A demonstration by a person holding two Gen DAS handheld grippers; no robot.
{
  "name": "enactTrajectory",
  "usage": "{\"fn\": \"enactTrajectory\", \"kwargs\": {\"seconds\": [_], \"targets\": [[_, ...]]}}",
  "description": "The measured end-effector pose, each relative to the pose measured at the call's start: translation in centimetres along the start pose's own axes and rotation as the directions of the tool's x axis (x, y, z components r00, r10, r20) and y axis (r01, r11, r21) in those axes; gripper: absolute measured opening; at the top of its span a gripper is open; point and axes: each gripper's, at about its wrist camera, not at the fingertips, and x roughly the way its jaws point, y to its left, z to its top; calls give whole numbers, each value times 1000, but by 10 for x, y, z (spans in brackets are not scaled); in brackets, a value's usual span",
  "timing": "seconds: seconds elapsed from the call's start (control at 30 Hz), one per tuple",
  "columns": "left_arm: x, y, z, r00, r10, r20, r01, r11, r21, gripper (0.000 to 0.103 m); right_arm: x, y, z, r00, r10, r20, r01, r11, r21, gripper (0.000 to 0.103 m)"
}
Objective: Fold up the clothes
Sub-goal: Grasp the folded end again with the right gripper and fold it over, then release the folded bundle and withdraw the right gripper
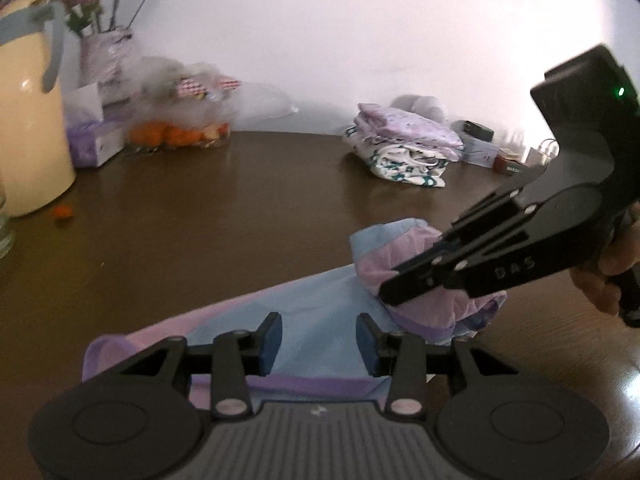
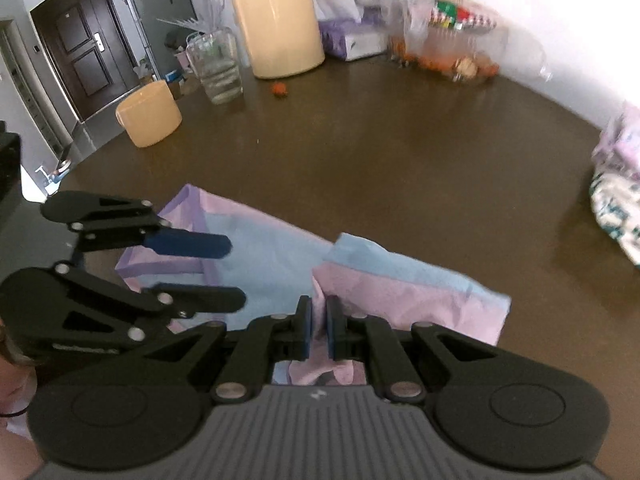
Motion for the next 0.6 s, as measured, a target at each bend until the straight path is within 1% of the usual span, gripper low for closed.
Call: {"fn": "enactTrajectory", "kwargs": {"seconds": [0.07, 0.1, 0.17, 0.2, 0.23, 0.27, 0.33, 0.4, 0.47, 0.5, 0.6], "targets": [[-5, 1, -1, 1000, -4, 10, 4, 1000, -3, 39, 4, 0, -2, 1000, 17, -5, -17, 1000, 9, 9], [-7, 1, -2, 1000, -7, 15, 7, 1000, -4, 39, 4, 0, -3, 1000, 30, -2, -30, 999, 14, 13], [-10, 1, 1, 1000, -9, 29, 9, 1000, -11, 39, -9, -6, -3, 996, 78, 34, -80, 995, 60, 18], [-10, 1, 2, 999, -13, 36, 13, 1000, -16, 39, -22, -11, -4, 992, 103, 74, -109, 991, 80, 23], [-10, 0, 3, 999, -28, 36, 29, 999, -20, 39, -34, -15, -5, 988, 106, 109, -116, 989, 90, 25], [-9, -2, 4, 998, -46, 34, 47, 999, -25, 39, -49, -20, -7, 986, 87, 145, -101, 990, 94, 25], [-4, -4, 7, 996, -92, 23, 93, 995, -42, 40, -69, -32, -12, 982, 26, 186, -47, 993, 107, 25], [6, -5, 11, 986, -165, 3, 165, 981, -102, 40, -79, -48, -21, 981, -45, 188, 18, 990, 143, 25], [17, -3, 16, 974, -228, -9, 222, 958, -181, 40, -79, -60, -31, 983, -84, 166, 55, 984, 172, 25], [21, -2, 18, 971, -240, -10, 233, 950, -210, 40, -78, -66, -37, 983, -98, 152, 69, 980, 186, 25], [34, 0, 24, 969, -244, -25, 228, 934, -275, 40, -71, -69, -52, 986, -84, 141, 56, 981, 186, 25]]}}
